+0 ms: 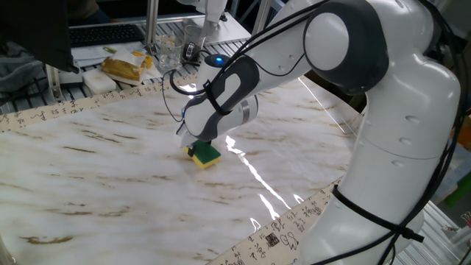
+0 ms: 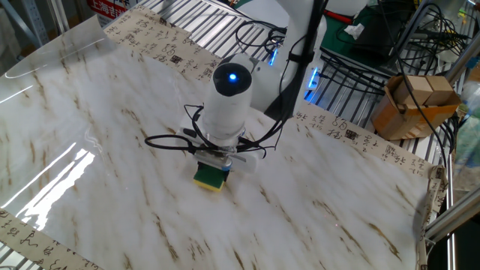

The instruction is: Clean the tabletop with a sponge

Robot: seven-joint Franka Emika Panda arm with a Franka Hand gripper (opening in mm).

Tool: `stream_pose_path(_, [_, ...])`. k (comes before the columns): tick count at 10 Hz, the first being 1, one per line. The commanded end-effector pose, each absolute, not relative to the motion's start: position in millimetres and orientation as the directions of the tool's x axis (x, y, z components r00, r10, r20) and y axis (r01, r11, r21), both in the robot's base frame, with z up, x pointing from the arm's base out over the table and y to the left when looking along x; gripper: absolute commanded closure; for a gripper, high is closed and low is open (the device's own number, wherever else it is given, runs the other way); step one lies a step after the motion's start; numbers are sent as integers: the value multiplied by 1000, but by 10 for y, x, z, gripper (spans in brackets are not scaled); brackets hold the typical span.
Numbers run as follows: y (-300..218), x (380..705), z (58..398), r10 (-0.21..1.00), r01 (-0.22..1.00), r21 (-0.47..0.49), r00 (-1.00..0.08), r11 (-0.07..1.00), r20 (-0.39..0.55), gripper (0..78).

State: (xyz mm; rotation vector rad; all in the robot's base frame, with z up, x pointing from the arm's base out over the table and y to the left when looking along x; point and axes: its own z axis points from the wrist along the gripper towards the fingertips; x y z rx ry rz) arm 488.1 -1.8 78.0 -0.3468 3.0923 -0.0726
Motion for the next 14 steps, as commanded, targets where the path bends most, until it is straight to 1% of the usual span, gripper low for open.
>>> stream_pose_path(1, [-224, 4901, 778, -240, -237, -66, -970, 969, -28, 765])
stream_pose_path(2, [-289, 4926, 814, -241, -237, -96, -970, 967, -23, 765])
stream_pose_path(7, [-368, 4929, 822, -240, -236, -108, -971, 966, -16, 765])
stream_pose_path(11, [-335, 4930, 782, -227, -226, -74, -974, 971, -14, 765])
stream_pose_path(14, [-336, 4946, 681, -231, -230, -59, -973, 972, -23, 765])
